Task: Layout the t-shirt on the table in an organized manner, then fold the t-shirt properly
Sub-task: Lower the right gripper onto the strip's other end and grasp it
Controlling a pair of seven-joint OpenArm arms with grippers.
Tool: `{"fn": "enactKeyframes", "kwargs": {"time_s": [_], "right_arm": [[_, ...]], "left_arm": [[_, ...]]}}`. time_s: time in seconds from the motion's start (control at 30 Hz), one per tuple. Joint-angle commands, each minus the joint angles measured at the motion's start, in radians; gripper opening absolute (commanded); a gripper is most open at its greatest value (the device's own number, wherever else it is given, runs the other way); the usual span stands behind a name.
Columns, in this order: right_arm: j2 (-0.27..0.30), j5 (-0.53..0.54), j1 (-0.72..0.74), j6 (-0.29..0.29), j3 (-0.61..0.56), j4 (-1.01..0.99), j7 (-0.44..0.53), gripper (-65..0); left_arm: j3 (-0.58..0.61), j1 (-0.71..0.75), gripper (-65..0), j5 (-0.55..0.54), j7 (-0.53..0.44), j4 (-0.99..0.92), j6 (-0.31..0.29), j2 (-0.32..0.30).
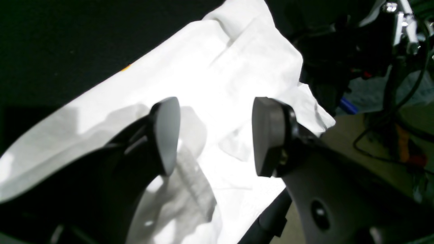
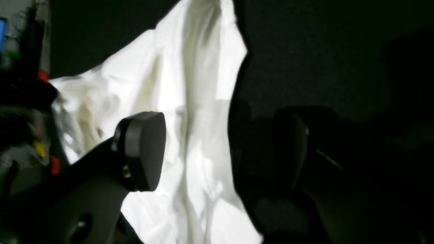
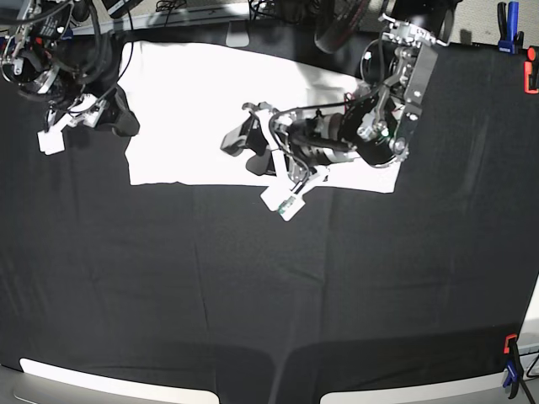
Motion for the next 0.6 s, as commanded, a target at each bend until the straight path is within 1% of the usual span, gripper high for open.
{"fn": "enactKeyframes", "kwargs": {"time_s": [0.0,0.03,0.1,0.17,0.2,0.3,0.4,0.57], "right_arm": [[0.013,0.0,0.015,0.004,0.004,-0.017,0.008,-18.0],[0.013,0.0,0.023,0.004,0.004,-0.046,0.004,-18.0],[0.013,0.07,0.037,0.004,0.004,-0.097,-0.017,-18.0],[0.013,0.134,0.039,0.004,0.004,-0.126,-0.017,-18.0],[0.013,0.145,0.039,0.004,0.004,-0.13,-0.017,-18.0],[0.013,0.116,0.039,0.004,0.004,-0.13,-0.018,-18.0],[0.013,0.114,0.036,0.004,-0.011,-0.13,-0.018,-18.0],[0.013,0.132,0.036,0.004,-0.093,-0.13,-0.018,-18.0]], "left_arm": [[0.002,-0.014,-33.4,-0.024,-0.005,0.015,-0.005,0.008],[0.002,-0.014,-33.4,-0.024,0.0,0.016,-0.005,0.008],[0.002,-0.014,-33.4,-0.024,0.003,0.015,-0.005,0.008],[0.002,-0.014,-33.4,-0.024,0.002,0.015,-0.005,0.008],[0.002,-0.014,-33.4,-0.024,0.003,0.015,-0.006,0.008],[0.002,-0.014,-33.4,-0.024,0.002,0.015,-0.005,0.008],[0.002,-0.014,-33.4,-0.024,0.001,0.015,-0.006,0.008],[0.002,-0.014,-33.4,-0.024,0.001,0.015,-0.006,0.008]]}}
